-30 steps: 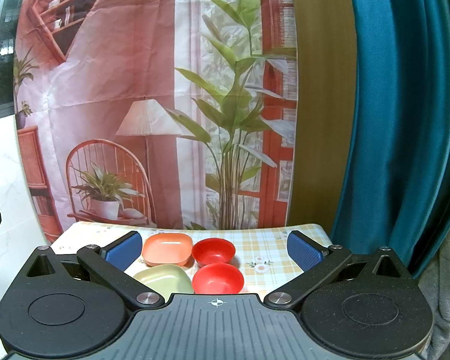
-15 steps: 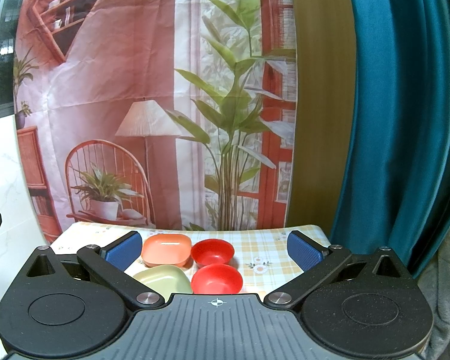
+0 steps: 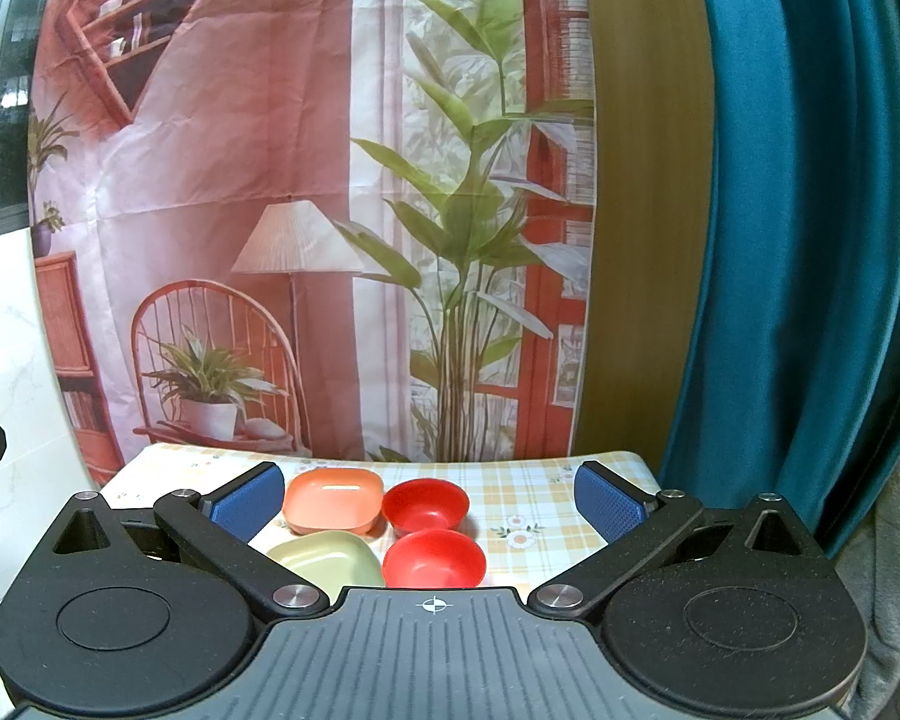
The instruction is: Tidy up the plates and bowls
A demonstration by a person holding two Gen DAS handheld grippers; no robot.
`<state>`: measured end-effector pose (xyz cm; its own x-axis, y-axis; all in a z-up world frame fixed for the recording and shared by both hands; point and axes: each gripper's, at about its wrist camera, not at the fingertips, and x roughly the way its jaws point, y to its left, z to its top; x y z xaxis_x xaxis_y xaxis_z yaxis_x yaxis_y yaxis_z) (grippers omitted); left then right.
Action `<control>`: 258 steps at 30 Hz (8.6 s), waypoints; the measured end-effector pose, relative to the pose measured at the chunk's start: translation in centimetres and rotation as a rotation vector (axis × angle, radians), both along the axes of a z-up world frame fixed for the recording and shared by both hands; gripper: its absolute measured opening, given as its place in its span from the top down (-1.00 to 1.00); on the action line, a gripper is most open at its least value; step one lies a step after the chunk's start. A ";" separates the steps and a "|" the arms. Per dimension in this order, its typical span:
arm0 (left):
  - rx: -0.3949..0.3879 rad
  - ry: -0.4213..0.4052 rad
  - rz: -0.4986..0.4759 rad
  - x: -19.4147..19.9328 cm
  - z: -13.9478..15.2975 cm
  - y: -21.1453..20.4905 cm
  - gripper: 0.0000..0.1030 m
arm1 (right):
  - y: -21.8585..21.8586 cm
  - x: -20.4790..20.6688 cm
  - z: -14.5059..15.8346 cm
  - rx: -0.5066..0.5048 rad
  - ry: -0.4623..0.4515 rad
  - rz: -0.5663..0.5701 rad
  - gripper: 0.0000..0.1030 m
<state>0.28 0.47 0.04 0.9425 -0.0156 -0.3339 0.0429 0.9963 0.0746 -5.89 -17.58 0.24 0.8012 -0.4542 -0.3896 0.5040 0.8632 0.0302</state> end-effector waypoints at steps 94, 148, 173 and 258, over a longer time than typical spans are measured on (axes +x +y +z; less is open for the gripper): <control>0.066 0.382 -0.224 12.4 -23.3 -3.2 -0.41 | -2.2 8.8 -24.9 0.357 0.323 0.177 -0.21; -0.030 0.569 -0.247 13.6 -27.1 -3.4 0.77 | -5.6 9.4 -27.9 0.457 0.288 0.123 0.87; -0.049 0.516 -0.243 13.7 -24.6 -2.1 0.78 | -4.4 9.4 -25.5 0.461 0.280 0.167 0.86; 0.083 0.522 -0.290 30.2 -25.2 -2.8 0.71 | -9.5 22.6 -25.5 0.435 0.332 0.104 0.82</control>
